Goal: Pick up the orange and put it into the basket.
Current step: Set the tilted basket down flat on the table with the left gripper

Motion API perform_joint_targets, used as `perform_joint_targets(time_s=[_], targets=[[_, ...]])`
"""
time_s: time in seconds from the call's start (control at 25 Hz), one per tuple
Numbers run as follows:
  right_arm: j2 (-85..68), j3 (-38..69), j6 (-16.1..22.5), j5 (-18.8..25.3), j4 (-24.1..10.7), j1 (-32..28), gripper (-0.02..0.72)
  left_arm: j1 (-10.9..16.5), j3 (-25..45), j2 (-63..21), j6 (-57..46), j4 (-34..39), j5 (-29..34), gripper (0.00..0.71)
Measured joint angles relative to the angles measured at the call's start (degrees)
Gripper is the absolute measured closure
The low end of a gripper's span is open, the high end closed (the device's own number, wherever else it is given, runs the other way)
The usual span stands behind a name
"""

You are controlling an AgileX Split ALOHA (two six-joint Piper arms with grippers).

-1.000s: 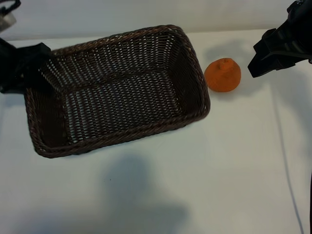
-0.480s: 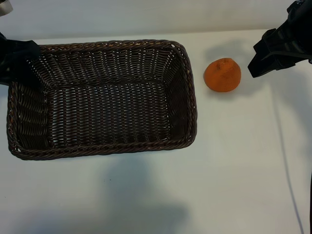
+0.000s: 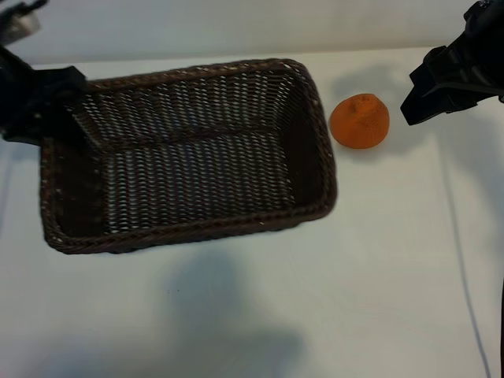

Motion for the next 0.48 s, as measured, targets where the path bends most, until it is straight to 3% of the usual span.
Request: perform_joint_targets(time_s=[0.24,0.48], targets=[[0.00,0.00,0.00,0.00,0.00,0.00,0.214,-5.19,-0.07,4.29,-0.68,-0.86,-3.04,0.529],[0.00,0.00,0.00,0.00,0.00,0.00,0.214,-6.66,-0.07,6.34,-2.56,-1.49,-5.10,0.529]])
